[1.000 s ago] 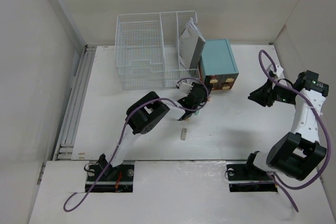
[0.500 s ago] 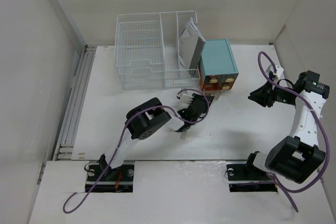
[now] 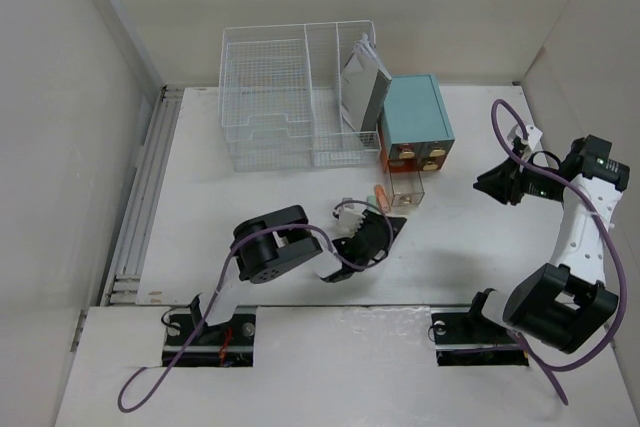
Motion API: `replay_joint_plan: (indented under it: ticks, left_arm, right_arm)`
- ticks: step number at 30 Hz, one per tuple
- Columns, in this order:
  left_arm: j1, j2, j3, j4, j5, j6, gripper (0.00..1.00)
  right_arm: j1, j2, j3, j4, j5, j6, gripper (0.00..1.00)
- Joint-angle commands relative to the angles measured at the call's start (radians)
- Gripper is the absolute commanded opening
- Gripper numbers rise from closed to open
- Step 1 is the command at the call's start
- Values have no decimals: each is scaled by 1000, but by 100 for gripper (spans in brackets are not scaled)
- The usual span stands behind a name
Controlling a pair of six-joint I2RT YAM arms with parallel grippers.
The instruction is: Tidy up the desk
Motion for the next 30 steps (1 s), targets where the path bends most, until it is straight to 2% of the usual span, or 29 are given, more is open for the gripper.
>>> replay_joint_plan:
  ticks: [1, 2, 5, 7, 13, 16, 17, 21, 23, 24, 25, 26, 27, 28, 30]
  left_arm:
    - [-31, -40, -33, -22, -29, -3, 11]
    - [-31, -40, -45, -10, -29, 10, 13]
    - [-31, -63, -54, 18, -29, 80, 39]
    - [-31, -100, -54, 18, -29, 123, 48]
    - [-95, -253, -89, -57, -98, 345, 51]
    - [-105, -353, -111, -143, -107, 441, 53]
    - [-105, -379, -111, -169, -107, 518, 53]
    - [-105, -506, -91, -407, -107, 719, 53]
    - [-114, -548, -91, -501, -141, 772, 53]
    - [-123, -587, -82, -563, -170, 772, 53]
    - [-144, -605, -73, -717, -208, 759, 53]
    - [-154, -615, -63, -797, -283, 740, 53]
    - [-154, -615, -33, -886, -311, 710, 53]
    - [-164, -615, -13, -1077, -337, 662, 53]
    - [-176, -596, 35, -1233, -388, 525, 53]
  right_arm:
    - [-7, -20, 23, -44, -44, -25, 30]
    - [-7, -20, 23, -44, -44, -25, 31]
    - [-7, -29, 23, -44, -33, -25, 38]
    - [-7, -29, 14, -44, -33, -36, 42]
    - [14, -48, -5, -44, 10, -115, 47]
    - [47, -89, -15, 8, 59, -116, 47]
    - [68, -104, -16, 50, 74, -116, 47]
    - [88, -184, -16, 175, 116, -106, 47]
    - [88, -251, -42, 247, 128, -106, 47]
    - [88, -282, -61, 350, 128, -106, 47]
    - [88, -317, -125, 417, 128, -106, 47]
    - [88, -400, -164, 490, 117, -106, 45]
    - [88, -442, -204, 658, 117, -81, 45]
    - [102, -478, -241, 758, 117, -23, 45]
    - [125, -543, -304, 949, 169, 244, 45]
